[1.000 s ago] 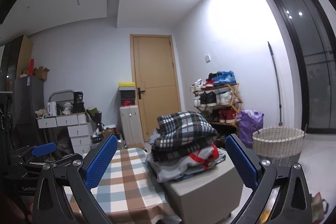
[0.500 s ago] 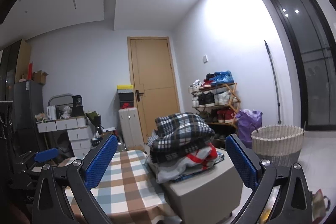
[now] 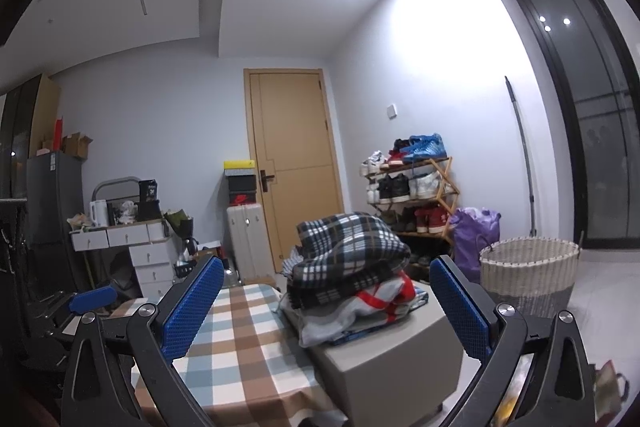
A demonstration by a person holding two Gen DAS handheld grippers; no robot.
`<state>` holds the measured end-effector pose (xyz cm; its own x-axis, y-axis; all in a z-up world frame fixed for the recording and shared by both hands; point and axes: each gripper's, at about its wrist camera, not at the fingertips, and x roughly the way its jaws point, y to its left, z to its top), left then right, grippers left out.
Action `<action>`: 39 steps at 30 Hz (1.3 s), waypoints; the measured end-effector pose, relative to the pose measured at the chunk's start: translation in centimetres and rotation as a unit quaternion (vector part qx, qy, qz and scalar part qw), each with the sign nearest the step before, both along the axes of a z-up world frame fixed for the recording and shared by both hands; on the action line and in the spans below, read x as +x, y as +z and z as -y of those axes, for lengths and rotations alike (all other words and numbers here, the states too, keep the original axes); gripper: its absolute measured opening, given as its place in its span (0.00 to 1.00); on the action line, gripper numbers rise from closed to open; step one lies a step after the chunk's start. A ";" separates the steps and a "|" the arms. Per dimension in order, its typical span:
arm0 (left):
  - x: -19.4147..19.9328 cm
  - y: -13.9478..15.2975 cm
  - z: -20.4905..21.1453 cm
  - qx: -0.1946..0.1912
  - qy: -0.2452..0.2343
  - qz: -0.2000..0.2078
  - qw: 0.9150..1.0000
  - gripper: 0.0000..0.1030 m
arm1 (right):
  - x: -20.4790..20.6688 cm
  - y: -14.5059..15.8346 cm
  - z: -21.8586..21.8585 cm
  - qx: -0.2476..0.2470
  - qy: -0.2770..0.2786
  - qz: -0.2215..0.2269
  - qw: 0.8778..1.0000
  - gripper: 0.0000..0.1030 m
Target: Fold large clothes
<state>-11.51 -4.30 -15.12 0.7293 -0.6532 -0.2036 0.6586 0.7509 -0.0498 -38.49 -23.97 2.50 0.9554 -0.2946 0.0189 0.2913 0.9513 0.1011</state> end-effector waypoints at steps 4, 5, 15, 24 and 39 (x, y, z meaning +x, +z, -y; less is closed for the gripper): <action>0.1 0.0 0.0 0.001 0.001 -0.001 1.000 0.99 | 0.1 0.0 0.0 -0.002 0.000 0.000 1.000 1.00; 0.1 -0.1 0.1 0.003 -0.001 -0.003 1.000 0.99 | 0.2 0.0 0.0 -0.004 0.000 0.000 1.000 1.00; 0.2 -0.3 0.3 0.010 -0.005 -0.009 1.000 0.99 | 0.8 -0.4 0.0 -0.002 0.002 -0.007 1.000 1.00; 0.3 -0.3 0.3 0.013 -0.004 -0.008 1.000 0.99 | 0.9 -0.7 -0.1 -0.001 0.003 -0.009 1.000 1.00; 0.6 -0.4 0.2 0.017 -0.004 -0.010 1.000 0.99 | 0.7 -0.6 0.1 -0.003 0.005 -0.006 1.000 1.00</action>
